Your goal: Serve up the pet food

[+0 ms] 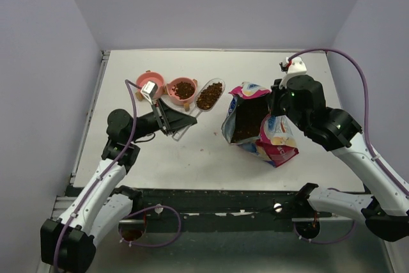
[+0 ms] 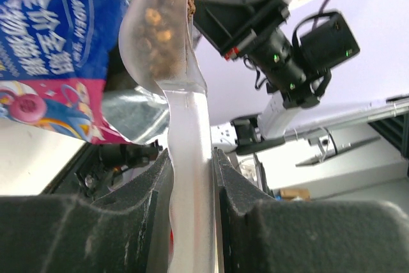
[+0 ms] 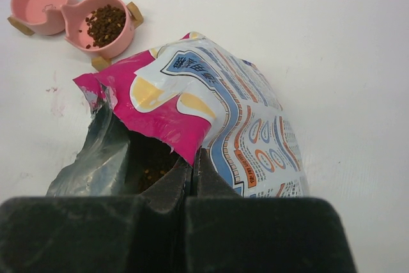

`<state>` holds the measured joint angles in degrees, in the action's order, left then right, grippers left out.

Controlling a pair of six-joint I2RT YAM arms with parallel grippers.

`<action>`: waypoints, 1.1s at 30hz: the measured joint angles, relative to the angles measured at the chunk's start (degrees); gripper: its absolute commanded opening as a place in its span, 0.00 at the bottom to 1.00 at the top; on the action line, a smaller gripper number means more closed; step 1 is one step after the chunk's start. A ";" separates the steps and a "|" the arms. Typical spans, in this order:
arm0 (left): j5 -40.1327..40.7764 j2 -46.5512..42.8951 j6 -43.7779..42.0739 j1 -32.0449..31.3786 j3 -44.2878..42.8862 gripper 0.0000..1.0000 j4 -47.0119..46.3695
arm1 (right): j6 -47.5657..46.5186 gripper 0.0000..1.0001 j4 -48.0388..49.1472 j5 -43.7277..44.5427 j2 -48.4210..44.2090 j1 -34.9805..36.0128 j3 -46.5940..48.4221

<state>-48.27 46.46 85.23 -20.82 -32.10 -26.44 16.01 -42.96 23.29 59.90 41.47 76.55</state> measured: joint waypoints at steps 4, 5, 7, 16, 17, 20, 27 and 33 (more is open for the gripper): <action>-2.19 1.29 -0.17 7.10 -0.61 0.00 0.87 | 0.00 0.00 0.00 -0.02 0.00 -0.02 0.00; -3.04 2.34 -0.20 9.22 -0.61 0.00 0.72 | 0.00 0.01 0.00 -0.04 0.00 -0.02 0.00; -4.17 4.42 -0.22 12.04 -0.61 0.00 -0.07 | 0.00 0.01 0.00 -0.04 0.00 -0.02 0.00; -11.08 17.09 2.86 27.34 -0.24 0.00 -13.29 | -0.02 0.00 -0.26 -0.13 -0.44 -0.02 0.00; -11.78 18.27 3.06 28.96 -0.24 0.00 -14.69 | -0.02 0.01 -0.39 -0.15 -0.57 -0.02 0.00; -13.46 22.62 4.07 33.57 -0.24 0.00 -18.43 | -0.04 0.00 -0.90 -0.15 -1.01 -0.02 0.00; -16.04 31.04 5.66 39.50 -1.46 0.00 -25.42 | -0.02 0.00 -1.97 -0.20 -1.90 0.00 -0.02; -16.24 39.50 9.16 43.08 -3.02 0.00 -32.65 | -0.02 0.01 -2.23 -0.20 -2.12 0.00 -0.02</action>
<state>-64.51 85.95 94.39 22.26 -35.11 -59.09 15.99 -45.19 23.09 57.78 41.47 76.53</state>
